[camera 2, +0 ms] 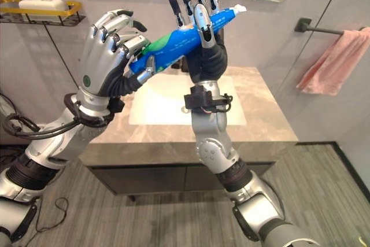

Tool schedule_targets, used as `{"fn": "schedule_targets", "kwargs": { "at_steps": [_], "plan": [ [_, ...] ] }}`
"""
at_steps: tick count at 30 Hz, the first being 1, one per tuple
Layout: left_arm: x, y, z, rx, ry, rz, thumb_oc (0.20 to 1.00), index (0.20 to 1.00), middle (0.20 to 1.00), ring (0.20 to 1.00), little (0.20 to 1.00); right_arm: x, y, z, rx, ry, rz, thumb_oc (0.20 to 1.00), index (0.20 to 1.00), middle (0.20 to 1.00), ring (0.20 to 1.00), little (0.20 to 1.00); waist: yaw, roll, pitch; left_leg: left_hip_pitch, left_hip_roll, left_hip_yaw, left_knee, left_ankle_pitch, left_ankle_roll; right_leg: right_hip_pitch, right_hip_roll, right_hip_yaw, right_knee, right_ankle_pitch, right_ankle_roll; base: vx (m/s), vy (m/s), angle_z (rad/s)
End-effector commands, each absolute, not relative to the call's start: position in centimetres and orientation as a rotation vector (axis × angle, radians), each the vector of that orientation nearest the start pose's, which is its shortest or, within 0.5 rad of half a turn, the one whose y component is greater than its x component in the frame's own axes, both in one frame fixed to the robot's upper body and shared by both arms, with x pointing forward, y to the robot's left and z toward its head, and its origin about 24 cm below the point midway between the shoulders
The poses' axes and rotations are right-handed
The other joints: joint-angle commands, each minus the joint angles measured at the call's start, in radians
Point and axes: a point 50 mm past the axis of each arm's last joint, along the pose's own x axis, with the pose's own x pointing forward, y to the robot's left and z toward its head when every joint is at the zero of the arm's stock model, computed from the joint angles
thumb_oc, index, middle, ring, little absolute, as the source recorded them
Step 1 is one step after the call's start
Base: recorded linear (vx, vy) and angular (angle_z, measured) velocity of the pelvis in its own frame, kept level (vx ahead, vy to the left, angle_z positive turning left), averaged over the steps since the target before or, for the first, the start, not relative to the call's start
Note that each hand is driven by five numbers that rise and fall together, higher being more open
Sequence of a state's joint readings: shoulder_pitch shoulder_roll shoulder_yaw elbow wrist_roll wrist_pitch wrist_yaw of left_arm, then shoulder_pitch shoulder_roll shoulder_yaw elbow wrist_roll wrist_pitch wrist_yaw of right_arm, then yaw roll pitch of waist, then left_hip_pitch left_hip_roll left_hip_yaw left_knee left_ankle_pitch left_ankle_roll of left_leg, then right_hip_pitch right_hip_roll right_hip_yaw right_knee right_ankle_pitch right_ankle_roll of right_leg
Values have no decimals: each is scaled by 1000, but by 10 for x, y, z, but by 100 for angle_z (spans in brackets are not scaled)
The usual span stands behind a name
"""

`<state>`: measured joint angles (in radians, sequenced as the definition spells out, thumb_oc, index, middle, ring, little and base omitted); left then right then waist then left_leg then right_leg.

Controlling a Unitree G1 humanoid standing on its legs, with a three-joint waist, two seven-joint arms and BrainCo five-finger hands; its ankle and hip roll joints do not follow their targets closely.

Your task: Put brush and paste in cup on sink, flatten towel.

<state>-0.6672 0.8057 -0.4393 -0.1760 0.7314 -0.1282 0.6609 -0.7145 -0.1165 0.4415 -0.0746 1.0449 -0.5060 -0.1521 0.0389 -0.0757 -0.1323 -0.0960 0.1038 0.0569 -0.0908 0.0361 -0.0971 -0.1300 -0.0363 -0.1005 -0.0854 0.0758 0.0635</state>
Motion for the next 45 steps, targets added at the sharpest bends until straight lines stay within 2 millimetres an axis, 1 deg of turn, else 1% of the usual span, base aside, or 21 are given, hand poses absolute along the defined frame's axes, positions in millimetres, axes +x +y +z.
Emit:
{"fn": "schedule_targets", "kwargs": {
  "at_steps": [1,7,8,9,10,14,16,22,23,24,25,28,30,35,36,37,39,41,42,44,45],
  "plan": [
    [278,125,290,1127,-1465,286,200,200,200,200,200,277,-67,274,1004,-851,573,200,200,200,200,200,11,-22,-12,-8,17,-30,4,1,-22,1,-122,-27,-2,32,103,0,0,0],
    [277,127,283,1127,-1440,267,200,200,200,200,200,279,-72,272,1024,-850,529,200,200,200,200,200,14,-23,-12,-4,16,-32,4,-1,-20,4,-123,-28,-2,31,101,1,2,1],
    [277,130,279,1121,-1413,261,536,536,536,536,536,281,-74,271,1032,-846,500,200,200,200,200,200,17,-23,-10,-4,15,-34,4,-1,-19,7,-124,-30,-2,30,101,9,12,4],
    [277,130,279,1121,-1412,261,812,812,812,812,812,280,-74,271,1032,-845,499,200,200,200,200,200,17,-23,-11,-4,15,-34,4,-1,-19,7,-124,-30,-2,30,101,3,10,6],
    [276,131,277,1102,-1401,258,1000,1000,1000,1000,1000,281,-77,271,1034,-852,475,200,200,200,200,200,19,-24,-10,-4,15,-35,4,-1,-18,8,-125,-32,-2,30,101,2,4,8],
    [262,138,264,1019,-1348,234,1000,1000,1000,1000,1000,286,-94,267,1014,-863,339,200,200,200,200,200,35,-32,0,-9,10,-46,4,-2,-15,11,-126,-43,-2,29,98,-10,8,6],
    [261,139,264,1019,-1345,235,1000,1000,1000,1000,1000,286,-93,267,1013,-861,340,200,200,200,200,200,33,-31,-1,-9,10,-46,4,-2,-14,11,-126,-43,-2,29,98,-6,-1,2],
    [241,164,226,926,-1166,205,1000,1000,1000,1000,1000,291,-120,264,969,-900,181,200,200,200,200,200,74,-56,17,-1,0,-73,4,-9,3,39,-132,-63,-2,23,95,-7,9,12],
    [232,176,208,895,-1072,201,1000,1000,1000,1000,1000,292,-128,259,961,-895,141,200,200,200,200,200,92,-62,25,24,-9,-80,4,-18,18,70,-139,-72,-2,19,94,-2,32,14],
    [231,176,208,895,-1071,202,1000,1000,1000,1000,1000,292,-128,259,961,-895,142,200,200,200,200,200,91,-62,25,25,-9,-80,4,-18,18,72,-139,-72,-2,19,94,7,44,11],
    [224,186,197,883,-1006,190,1000,1000,1000,1000,1000,291,-138,258,943,-917,111,200,200,200,200,200,113,-67,42,37,-18,-88,12,-19,32,93,-142,-79,-1,13,91,-13,27,20],
    [217,194,186,820,-922,181,1000,1000,1000,1000,1000,289,-147,255,940,-927,70,200,200,200,200,200,130,-67,75,33,-35,-103,61,-41,46,122,-154,-90,5,9,90,-55,51,22],
    [210,210,168,736,-791,207,1000,1000,1000,1000,1000,288,-158,249,952,-931,17,200,200,200,200,200,154,-64,100,29,-56,-127,92,-60,63,134,-167,-101,33,3,92,-46,73,25],
    [202,237,147,752,-623,272,1000,1000,1000,1000,1000,282,-173,241,954,-943,-53,200,200,200,200,200,183,-60,116,27,-89,-147,126,-79,83,142,-198,-116,82,0,101,-32,111,22],
    [197,251,140,782,-559,296,1000,1000,1000,1000,1000,279,-182,238,942,-955,-97,200,200,200,200,200,198,-61,120,21,-117,-160,151,-92,94,144,-218,-122,107,3,107,-33,174,12],
    [197,251,140,782,-559,295,1000,1000,1000,1000,1000,279,-182,237,942,-954,-98,200,200,200,200,200,197,-62,120,20,-119,-160,155,-93,95,144,-220,-123,109,2,108,-36,175,11],
    [195,259,131,751,-492,308,1000,1000,1000,1000,1000,279,-185,236,928,-955,-113,200,200,200,200,200,205,-64,126,15,-138,-167,172,-101,104,142,-241,-125,127,17,114,-46,149,22],
    [191,268,110,682,-354,295,1000,1000,1000,1000,1000,280,-189,232,905,-937,-133,200,200,200,200,200,211,-69,133,10,-170,-174,191,-111,116,138,-266,-120,150,47,120,-47,173,24],
    [191,268,110,680,-353,293,1000,1000,1000,1000,1000,280,-189,231,904,-937,-133,200,200,200,200,200,211,-69,133,9,-172,-174,192,-112,118,137,-267,-120,150,47,121,-39,161,7],
    [186,277,80,621,-173,251,1000,1000,1000,1000,1000,283,-191,229,877,-922,-135,200,200,200,200,200,216,-71,142,5,-203,-176,215,-123,134,127,-298,-107,181,91,128,-38,215,9],
    [184,278,75,626,-134,226,1000,1000,1000,1000,1000,284,-193,228,871,-918,-141,200,200,200,200,200,215,-69,145,6,-212,-179,218,-126,139,122,-308,-100,197,107,125,-35,195,10]
  ]
}}
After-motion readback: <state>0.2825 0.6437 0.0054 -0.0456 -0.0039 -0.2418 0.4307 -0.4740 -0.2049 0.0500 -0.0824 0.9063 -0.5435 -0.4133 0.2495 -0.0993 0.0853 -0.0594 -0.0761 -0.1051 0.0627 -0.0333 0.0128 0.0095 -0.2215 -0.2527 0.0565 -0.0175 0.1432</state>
